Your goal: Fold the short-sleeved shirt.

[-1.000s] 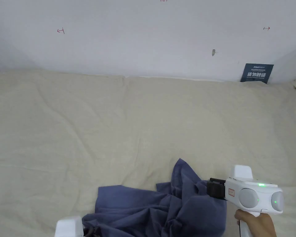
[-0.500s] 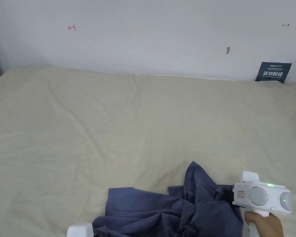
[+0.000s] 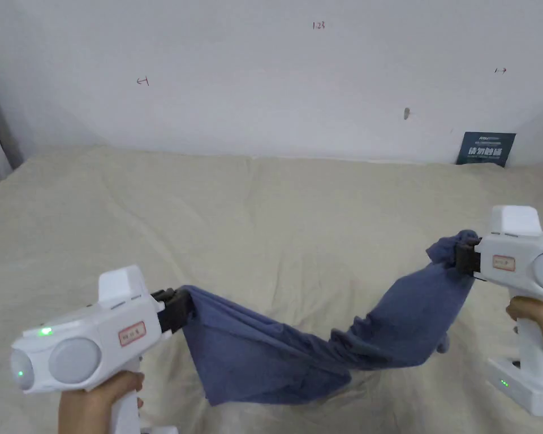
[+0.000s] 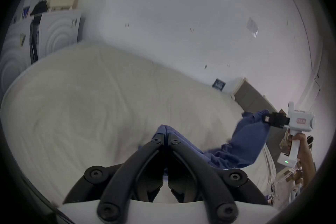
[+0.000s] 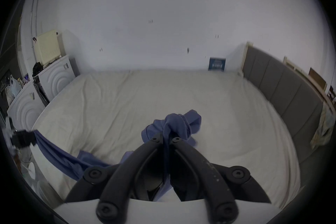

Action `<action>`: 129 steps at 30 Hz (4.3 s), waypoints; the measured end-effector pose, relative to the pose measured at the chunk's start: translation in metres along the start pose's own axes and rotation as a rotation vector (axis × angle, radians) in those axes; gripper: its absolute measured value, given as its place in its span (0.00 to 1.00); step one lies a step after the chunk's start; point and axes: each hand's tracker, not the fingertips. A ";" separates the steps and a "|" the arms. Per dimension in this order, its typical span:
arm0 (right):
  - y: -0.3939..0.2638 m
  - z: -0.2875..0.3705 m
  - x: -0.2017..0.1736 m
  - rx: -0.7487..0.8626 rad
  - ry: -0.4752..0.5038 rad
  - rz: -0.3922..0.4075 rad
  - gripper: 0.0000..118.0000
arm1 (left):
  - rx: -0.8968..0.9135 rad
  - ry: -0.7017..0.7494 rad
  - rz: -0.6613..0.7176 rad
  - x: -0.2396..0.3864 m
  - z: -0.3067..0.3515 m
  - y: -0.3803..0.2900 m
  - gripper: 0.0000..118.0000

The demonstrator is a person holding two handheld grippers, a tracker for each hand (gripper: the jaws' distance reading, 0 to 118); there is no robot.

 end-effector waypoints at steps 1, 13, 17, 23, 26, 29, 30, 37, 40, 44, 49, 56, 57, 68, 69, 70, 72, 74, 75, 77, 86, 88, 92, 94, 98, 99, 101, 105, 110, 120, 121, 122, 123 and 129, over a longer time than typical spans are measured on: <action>0.011 0.005 0.003 0.015 -0.015 0.002 0.05 | 0.023 0.006 -0.002 0.000 0.000 0.016 0.02; 0.136 0.032 0.028 0.225 -0.058 -0.045 0.05 | 0.164 0.086 -0.007 0.015 -0.032 0.219 0.02; 0.152 0.019 0.023 0.256 -0.050 -0.064 0.05 | 0.213 0.151 -0.056 0.019 -0.051 0.253 0.02; 0.148 -0.027 0.013 0.252 -0.043 -0.099 0.05 | 0.244 0.214 -0.112 0.012 -0.081 0.265 0.02; 0.130 -0.057 0.007 0.210 -0.035 -0.117 0.05 | 0.229 0.242 -0.151 0.000 -0.096 0.247 0.02; 0.098 -0.087 -0.001 0.141 -0.036 -0.130 0.05 | 0.167 0.276 -0.163 -0.020 -0.110 0.216 0.02; 0.084 -0.097 -0.003 0.114 -0.040 -0.134 0.05 | 0.137 0.281 -0.152 -0.029 -0.114 0.202 0.02; -0.049 -0.126 -0.013 -0.109 -0.032 -0.173 0.05 | -0.063 0.302 -0.060 -0.088 -0.103 0.077 0.02; -0.109 -0.112 -0.014 -0.184 -0.042 -0.192 0.05 | -0.139 0.316 -0.036 -0.104 -0.079 0.018 0.02; -0.179 -0.077 -0.016 -0.262 -0.059 -0.198 0.05 | -0.251 0.352 -0.023 -0.120 -0.043 -0.053 0.02; -0.244 -0.033 -0.017 -0.338 -0.068 -0.231 0.05 | -0.339 0.375 -0.004 -0.141 -0.013 -0.113 0.02; -0.299 0.006 -0.016 -0.424 -0.082 -0.250 0.05 | -0.495 0.431 -0.011 -0.156 0.019 -0.169 0.02; -0.305 0.009 -0.015 -0.436 -0.083 -0.253 0.05 | -0.514 0.439 -0.010 -0.156 0.022 -0.177 0.02; -0.297 0.015 -0.024 -0.435 -0.177 -0.203 0.62 | -0.536 0.451 -0.044 -0.145 0.021 -0.171 0.84; -0.290 0.022 -0.021 -0.392 -0.171 -0.214 0.77 | -0.514 0.434 -0.048 -0.137 0.027 -0.164 0.98; -0.282 0.029 -0.019 -0.344 -0.168 -0.235 0.85 | -0.464 0.402 -0.039 -0.131 0.030 -0.155 0.99; -0.258 0.043 -0.009 -0.217 -0.155 -0.260 0.89 | -0.327 0.340 -0.032 -0.112 0.040 -0.128 0.97; -0.228 0.063 -0.009 -0.083 -0.144 -0.238 0.89 | -0.223 0.285 -0.035 -0.094 0.046 -0.100 0.97; -0.207 0.081 -0.014 -0.024 -0.151 -0.218 0.89 | -0.155 0.266 -0.040 -0.081 0.051 -0.085 0.97; -0.180 0.103 -0.020 0.103 -0.163 -0.178 0.89 | -0.006 0.218 -0.071 -0.055 0.063 -0.061 0.97; -0.116 0.163 -0.052 0.422 -0.208 -0.104 0.89 | 0.373 0.171 -0.220 0.026 0.087 -0.017 0.97; -0.114 0.167 -0.059 0.450 -0.223 -0.087 0.76 | 0.398 0.163 -0.245 0.034 0.087 -0.019 0.97; -0.111 0.172 -0.072 0.500 -0.265 -0.044 0.24 | 0.423 0.114 -0.238 0.038 0.086 -0.023 0.78; -0.111 0.174 -0.074 0.513 -0.273 -0.041 0.07 | 0.433 0.099 -0.245 0.038 0.085 -0.024 0.36; -0.110 0.173 -0.074 0.534 -0.295 -0.040 0.01 | 0.415 0.103 -0.253 0.036 0.079 -0.024 0.00; -0.110 0.171 -0.074 0.533 -0.294 -0.040 0.01 | 0.394 0.089 -0.256 0.033 0.077 -0.022 0.00; -0.107 0.167 -0.073 0.532 -0.296 -0.042 0.01 | 0.366 0.078 -0.246 0.031 0.070 -0.021 0.00; -0.102 0.154 -0.069 0.518 -0.301 -0.038 0.01 | 0.306 0.096 -0.254 0.026 0.047 -0.014 0.00; -0.094 0.122 -0.065 0.473 -0.299 -0.033 0.01 | 0.118 0.064 -0.243 0.013 -0.014 0.014 0.00; -0.091 0.044 -0.058 0.359 -0.308 -0.042 0.01 | -0.288 0.103 -0.242 -0.033 -0.211 0.048 0.34; -0.091 0.037 -0.057 0.349 -0.311 -0.043 0.01 | -0.333 0.106 -0.227 -0.039 -0.228 0.046 0.59; -0.092 0.029 -0.055 0.338 -0.317 -0.043 0.01 | -0.384 0.113 -0.222 -0.045 -0.248 0.045 0.78; -0.093 0.022 -0.054 0.323 -0.324 -0.042 0.01 | -0.442 0.137 -0.217 -0.049 -0.267 0.042 0.91; -0.106 -0.014 -0.041 0.239 -0.362 -0.053 0.01 | -0.519 0.248 -0.236 -0.067 -0.340 0.022 0.88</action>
